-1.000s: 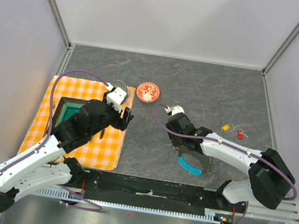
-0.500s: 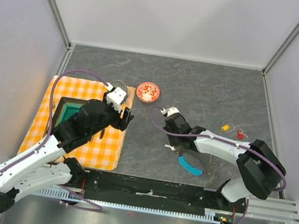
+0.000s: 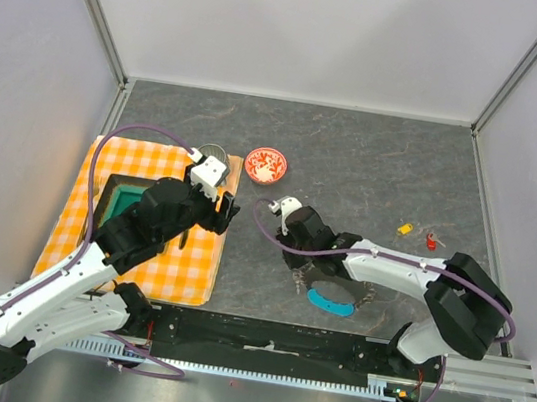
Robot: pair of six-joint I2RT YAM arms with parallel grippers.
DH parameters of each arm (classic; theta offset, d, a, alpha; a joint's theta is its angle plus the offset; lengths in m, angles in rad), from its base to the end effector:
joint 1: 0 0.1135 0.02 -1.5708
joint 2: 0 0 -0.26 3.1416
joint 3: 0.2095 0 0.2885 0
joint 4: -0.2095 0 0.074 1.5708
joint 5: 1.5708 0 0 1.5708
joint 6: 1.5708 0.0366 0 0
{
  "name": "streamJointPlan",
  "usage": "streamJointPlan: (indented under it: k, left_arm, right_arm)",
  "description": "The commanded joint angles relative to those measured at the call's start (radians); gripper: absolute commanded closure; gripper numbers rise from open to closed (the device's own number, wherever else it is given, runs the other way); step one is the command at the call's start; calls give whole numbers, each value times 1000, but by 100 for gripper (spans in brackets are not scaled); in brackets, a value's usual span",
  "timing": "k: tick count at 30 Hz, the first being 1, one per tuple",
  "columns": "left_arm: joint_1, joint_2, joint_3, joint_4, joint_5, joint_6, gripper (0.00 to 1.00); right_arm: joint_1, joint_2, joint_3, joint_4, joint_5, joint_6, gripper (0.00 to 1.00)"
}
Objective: Put the keys on the keyring
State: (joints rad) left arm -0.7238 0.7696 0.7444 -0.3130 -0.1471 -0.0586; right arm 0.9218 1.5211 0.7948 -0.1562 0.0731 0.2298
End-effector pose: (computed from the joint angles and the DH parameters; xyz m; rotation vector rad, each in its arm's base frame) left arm 0.1690 -0.1422 0.3107 0.5326 1.8491 -0.3881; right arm 0.2004 0.2598 0.1453 -0.8154 2.3585 0.4104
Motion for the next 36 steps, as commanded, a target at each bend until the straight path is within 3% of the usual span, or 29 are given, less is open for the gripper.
streamJointPlan:
  k: [1,9,16,20,21,22,23,32,36]
  left_arm:
    - [4,-12,7,2,15,0,28]
    - [7,-12,7,2,15,0,28]
    - [11,-16,7,0,17,-1,27]
    - [14,-23,7,0,15,-1,27]
    - [14,-26,7,2,15,-1,28]
    - [14,-26,7,2,12,-1,27]
    - [15,-29,7,2,11,-1,28]
    - [30,-39,6,5,24,-6,27]
    - [38,-41,6,9,38,-12,27]
  right_arm:
    - [14,34,40,131,-52,-17,100]
    - [17,108,99,211,-42,-29,100]
    - [6,198,172,233,103,-6,100]
    - [-52,229,196,233,113,45,92]
    - [-61,225,196,234,116,54,86]
    - [-70,218,196,234,111,57,70]
    - [-80,209,193,233,113,55,66]
    - [-86,36,98,132,61,-17,55]
    - [-84,-38,37,100,-30,-10,59]
